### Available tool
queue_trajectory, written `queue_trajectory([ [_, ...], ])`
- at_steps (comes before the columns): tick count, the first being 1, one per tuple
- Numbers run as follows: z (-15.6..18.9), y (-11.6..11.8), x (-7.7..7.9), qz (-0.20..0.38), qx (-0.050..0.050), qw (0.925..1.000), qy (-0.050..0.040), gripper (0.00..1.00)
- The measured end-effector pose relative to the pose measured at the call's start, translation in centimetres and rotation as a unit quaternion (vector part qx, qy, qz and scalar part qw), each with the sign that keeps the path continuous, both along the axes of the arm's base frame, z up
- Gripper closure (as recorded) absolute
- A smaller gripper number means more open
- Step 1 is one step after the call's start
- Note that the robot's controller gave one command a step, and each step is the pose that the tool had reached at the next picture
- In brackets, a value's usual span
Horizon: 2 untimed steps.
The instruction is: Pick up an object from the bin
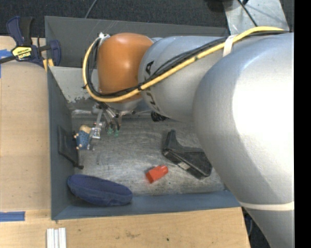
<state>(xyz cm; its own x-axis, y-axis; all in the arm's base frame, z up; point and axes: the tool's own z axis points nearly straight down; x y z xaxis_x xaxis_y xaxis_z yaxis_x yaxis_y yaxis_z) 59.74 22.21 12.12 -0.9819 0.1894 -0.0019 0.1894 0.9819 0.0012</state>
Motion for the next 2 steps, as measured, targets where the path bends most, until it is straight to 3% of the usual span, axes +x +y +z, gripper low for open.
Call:
queue_trajectory([
  [1,-4.79,0.85,0.32,-0.119,0.001,0.9929,-0.0015,0.0],
  [2,-4.81,1.41,0.54,-0.126,0.001,0.9921,-0.0027,0.0],
])
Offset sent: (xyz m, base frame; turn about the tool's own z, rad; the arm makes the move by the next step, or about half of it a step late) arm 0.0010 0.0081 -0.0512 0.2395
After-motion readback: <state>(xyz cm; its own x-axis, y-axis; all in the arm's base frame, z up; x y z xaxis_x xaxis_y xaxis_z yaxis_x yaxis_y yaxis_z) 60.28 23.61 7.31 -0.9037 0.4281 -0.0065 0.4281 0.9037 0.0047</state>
